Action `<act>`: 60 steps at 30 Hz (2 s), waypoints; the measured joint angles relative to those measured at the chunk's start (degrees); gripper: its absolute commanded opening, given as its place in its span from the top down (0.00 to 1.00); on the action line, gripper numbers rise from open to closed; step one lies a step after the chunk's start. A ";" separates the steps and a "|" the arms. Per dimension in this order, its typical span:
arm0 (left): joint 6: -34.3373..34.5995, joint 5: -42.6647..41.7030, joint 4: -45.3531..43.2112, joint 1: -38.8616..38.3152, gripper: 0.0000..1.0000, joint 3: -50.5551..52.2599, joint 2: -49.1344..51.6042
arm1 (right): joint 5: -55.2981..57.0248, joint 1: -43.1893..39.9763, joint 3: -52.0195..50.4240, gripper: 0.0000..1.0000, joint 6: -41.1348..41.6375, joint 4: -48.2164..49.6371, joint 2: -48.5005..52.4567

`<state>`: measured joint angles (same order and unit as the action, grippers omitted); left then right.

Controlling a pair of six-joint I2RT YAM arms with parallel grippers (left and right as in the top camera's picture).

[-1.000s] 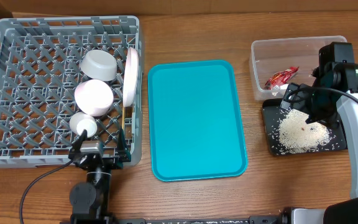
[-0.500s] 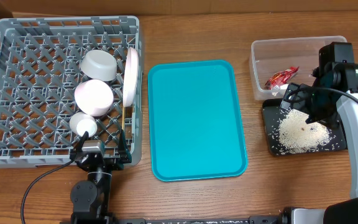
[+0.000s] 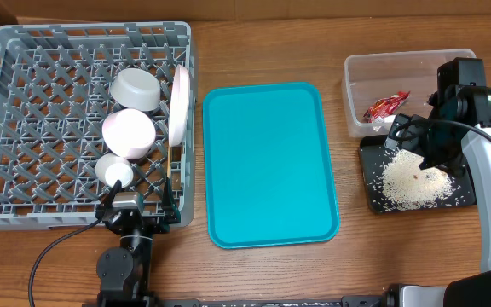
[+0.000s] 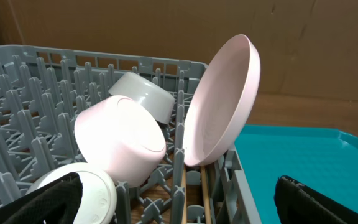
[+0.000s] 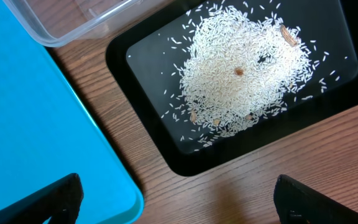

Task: Sort waste into correct bins and load items into the dishwasher

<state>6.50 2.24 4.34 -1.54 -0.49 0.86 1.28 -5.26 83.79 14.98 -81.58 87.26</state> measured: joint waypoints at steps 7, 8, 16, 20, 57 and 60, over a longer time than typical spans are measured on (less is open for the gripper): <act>0.00 0.00 0.00 0.00 0.00 0.00 0.00 | -0.02 0.00 0.00 0.00 -0.02 0.02 -0.92; 0.00 0.00 0.00 0.00 0.00 0.00 0.00 | 0.02 0.00 0.00 0.00 -0.02 0.04 -1.73; 0.00 0.02 0.00 0.00 0.00 0.00 0.00 | -0.46 0.52 0.00 0.00 0.00 2.78 -12.63; 0.00 0.00 0.00 0.00 0.00 0.00 0.00 | -0.76 1.68 0.00 0.00 -0.02 9.62 -18.34; 0.00 0.17 -0.02 0.00 0.00 0.00 0.00 | -0.83 6.86 -82.18 0.00 -5.62 92.24 -86.42; 0.00 0.15 0.02 0.00 0.00 0.00 0.00 | -0.37 6.84 -82.73 0.00 -5.86 88.21 -86.40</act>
<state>6.50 2.39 4.36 -1.54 -0.49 0.86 0.91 1.58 1.06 9.13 6.63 0.86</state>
